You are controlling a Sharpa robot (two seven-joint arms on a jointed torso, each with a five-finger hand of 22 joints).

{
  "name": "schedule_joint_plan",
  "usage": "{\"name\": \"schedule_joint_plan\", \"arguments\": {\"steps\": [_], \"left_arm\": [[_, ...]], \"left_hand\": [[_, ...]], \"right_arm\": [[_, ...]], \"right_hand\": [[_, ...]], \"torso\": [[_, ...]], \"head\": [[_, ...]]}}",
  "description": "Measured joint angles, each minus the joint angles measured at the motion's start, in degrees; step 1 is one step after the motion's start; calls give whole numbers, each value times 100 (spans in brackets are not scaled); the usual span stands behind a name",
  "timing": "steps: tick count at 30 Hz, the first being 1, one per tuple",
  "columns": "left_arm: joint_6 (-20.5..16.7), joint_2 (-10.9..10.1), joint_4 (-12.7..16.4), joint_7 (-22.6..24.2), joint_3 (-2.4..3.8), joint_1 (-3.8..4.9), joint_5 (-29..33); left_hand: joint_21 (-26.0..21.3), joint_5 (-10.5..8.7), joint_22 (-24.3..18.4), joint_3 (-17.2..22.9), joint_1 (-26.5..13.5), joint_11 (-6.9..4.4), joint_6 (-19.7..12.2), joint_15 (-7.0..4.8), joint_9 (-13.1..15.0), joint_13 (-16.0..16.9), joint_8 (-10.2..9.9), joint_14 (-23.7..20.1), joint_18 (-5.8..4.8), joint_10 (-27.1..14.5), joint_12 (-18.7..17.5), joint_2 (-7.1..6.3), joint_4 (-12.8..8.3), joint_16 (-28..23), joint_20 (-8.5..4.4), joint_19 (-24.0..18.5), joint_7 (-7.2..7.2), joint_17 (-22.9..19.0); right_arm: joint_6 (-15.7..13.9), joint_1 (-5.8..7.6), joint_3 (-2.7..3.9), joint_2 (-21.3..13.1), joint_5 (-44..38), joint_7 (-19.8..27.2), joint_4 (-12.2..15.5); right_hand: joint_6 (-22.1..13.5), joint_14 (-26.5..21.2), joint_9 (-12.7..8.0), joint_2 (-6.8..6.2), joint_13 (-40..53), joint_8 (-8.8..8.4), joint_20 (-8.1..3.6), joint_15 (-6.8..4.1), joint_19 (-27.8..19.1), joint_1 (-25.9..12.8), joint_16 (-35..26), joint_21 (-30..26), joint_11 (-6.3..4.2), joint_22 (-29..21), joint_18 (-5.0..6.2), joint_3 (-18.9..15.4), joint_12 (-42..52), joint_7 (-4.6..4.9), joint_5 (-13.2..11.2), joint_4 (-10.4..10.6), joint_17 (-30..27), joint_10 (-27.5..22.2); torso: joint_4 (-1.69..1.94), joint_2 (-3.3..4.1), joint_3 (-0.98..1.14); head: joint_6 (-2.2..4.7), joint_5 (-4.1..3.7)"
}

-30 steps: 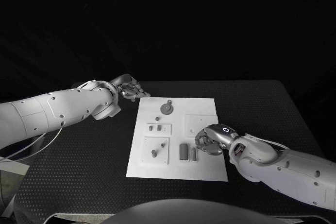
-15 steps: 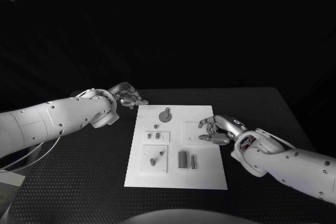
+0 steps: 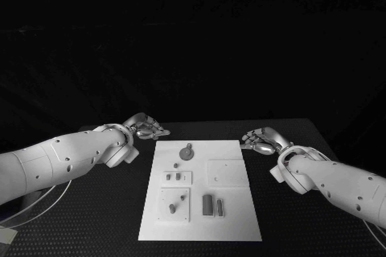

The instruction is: Assemble the parts on the task board

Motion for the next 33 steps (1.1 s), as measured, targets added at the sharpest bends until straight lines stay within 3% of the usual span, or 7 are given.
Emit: {"name": "schedule_joint_plan", "arguments": {"steps": [6,13,16,19,21,28,33], "left_arm": [[63,125,-229,431,12,0,958],[197,440,-742,741,36,11,1949],[245,591,-900,847,45,46,2334],[290,743,-1085,948,118,106,2625],[316,848,-1212,1017,176,134,2797],[399,1022,-1407,1194,182,123,3139],[470,1021,-1418,1318,182,118,3211]], "left_hand": [[0,0,-315,-87,13,-9,-313,238,-56,-356,-150,-732,0,-659,-3,13,10,-648,252,-477,-73,-293],[0,0,-604,-281,-247,-165,-865,332,-114,-742,-371,-1263,1,-1510,-3,-99,2,-1042,426,-1082,-399,-518],[0,0,-681,-283,-415,-234,-977,358,-111,-837,-371,-1401,1,-1675,-4,-75,1,-1129,487,-1242,-511,-565],[0,0,-728,-282,-553,-285,-1028,332,-82,-896,-371,-1479,1,-1726,-3,15,1,-1169,519,-1315,-544,-588],[0,0,-750,-282,-666,-300,-1088,323,-72,-926,-370,-1489,2,-1742,-3,70,1,-1169,525,-1321,-542,-596],[0,0,-818,-347,-933,-303,-1298,341,-52,-1028,-404,-1613,1,-1892,-3,142,2,-1226,536,-1396,-543,-618],[0,0,-857,-347,-933,-305,-1375,343,-16,-1070,-404,-1653,1,-1930,-3,142,2,-1236,568,-1466,-500,-624]], "right_arm": [[336,-1,145,309,956,374,-673],[759,-12,433,755,1802,780,-1401],[933,-18,584,845,2105,875,-1635],[1096,-13,692,853,2374,933,-1733],[1213,5,769,864,2547,954,-1799],[1556,37,783,915,2929,965,-1849],[1717,35,781,904,3062,954,-1762]], "right_hand": [[-131,-150,-26,159,-560,0,40,78,-118,-98,-533,-88,0,-15,-4,-142,-471,-10,0,38,-305,118],[-644,-916,-124,388,-999,-43,182,166,-637,-884,-1124,-494,94,-188,-229,-574,-1021,-9,0,374,-582,-351],[-776,-1038,-141,554,-1134,-43,202,151,-751,-1115,-1196,-554,92,-193,-230,-700,-1164,-44,0,500,-614,-406],[-843,-1126,-145,609,-1226,-43,223,152,-854,-1302,-1241,-603,86,-193,-236,-774,-1251,-31,0,604,-627,-441],[-945,-1201,-164,624,-1286,-43,244,167,-937,-1490,-1297,-643,92,-194,-316,-837,-1304,-20,0,718,-642,-532],[-1365,-1472,-226,556,-1519,-43,284,251,-1226,-1950,-1411,-724,165,-149,-400,-1001,-1304,-30,0,1037,-661,-852],[-1463,-1547,-227,548,-1618,-43,315,291,-1314,-2012,-1421,-724,205,-83,-400,-998,-1304,-51,0,1101,-658,-929]], "torso": [[-8,-63,14],[-38,-192,24],[-54,-270,23],[-77,-360,11],[-90,-408,2],[-159,-545,-20],[-186,-598,-13]], "head": [[216,-26],[481,-18],[599,4],[686,38],[733,59],[874,122],[905,181]]}}
